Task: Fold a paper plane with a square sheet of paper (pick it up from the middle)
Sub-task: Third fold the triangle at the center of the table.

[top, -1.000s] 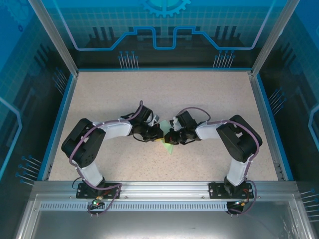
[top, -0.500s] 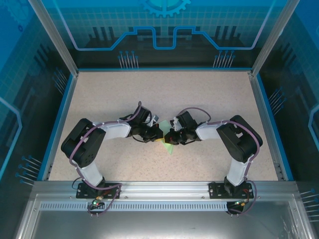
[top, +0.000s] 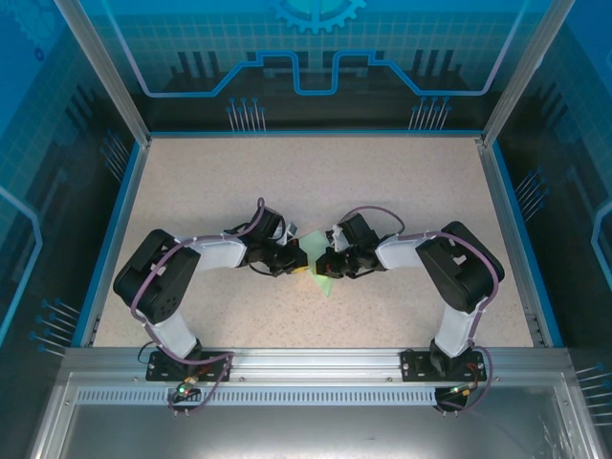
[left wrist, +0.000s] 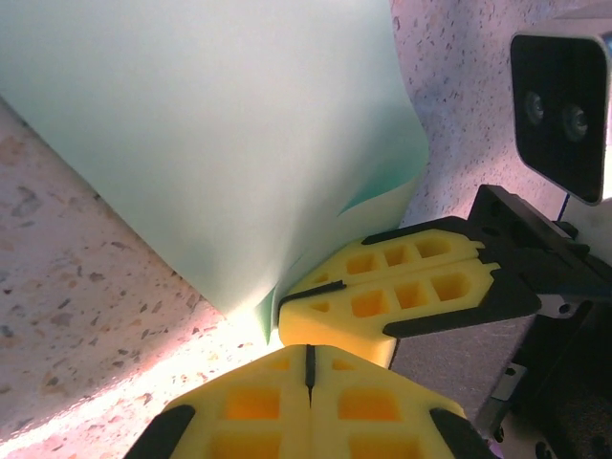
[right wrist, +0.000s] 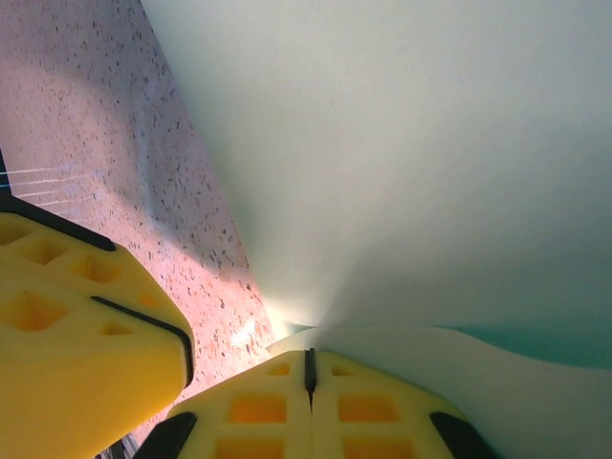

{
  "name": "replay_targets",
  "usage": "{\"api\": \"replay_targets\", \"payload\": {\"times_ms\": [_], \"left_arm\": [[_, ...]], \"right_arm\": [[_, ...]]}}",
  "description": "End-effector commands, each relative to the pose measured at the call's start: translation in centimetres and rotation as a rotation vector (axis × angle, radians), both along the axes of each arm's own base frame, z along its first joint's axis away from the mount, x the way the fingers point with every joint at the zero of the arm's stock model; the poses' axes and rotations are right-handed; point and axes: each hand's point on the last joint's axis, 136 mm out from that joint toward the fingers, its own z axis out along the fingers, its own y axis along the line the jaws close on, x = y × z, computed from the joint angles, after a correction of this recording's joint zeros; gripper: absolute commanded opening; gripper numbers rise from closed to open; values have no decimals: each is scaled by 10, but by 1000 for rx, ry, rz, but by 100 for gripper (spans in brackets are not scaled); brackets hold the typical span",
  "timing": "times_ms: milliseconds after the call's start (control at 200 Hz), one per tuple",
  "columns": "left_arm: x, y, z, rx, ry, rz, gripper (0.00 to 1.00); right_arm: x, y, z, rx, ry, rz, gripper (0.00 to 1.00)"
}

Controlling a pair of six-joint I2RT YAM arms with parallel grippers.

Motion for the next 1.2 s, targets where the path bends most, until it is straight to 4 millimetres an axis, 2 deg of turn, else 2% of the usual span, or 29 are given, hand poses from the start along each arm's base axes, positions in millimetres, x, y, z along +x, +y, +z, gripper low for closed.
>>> {"api": "replay_targets", "payload": {"times_ms": [0,715,945,1195], "left_arm": [[1,-3,3,-11,-2,0,4],[-3,-17,-23,52,31,-69,4],[-9,-4,-38,182,37,-105,4],[-12,10,-59,311,48,-136,4]], "right_arm": [[-28,-21,-33,-121,94,6,0],[-29,-23,-28,-120,87,6,0],[-28,-21,-26,-109,83,6,0],[-21,-16,-10,-73,54,-2,0]]}}
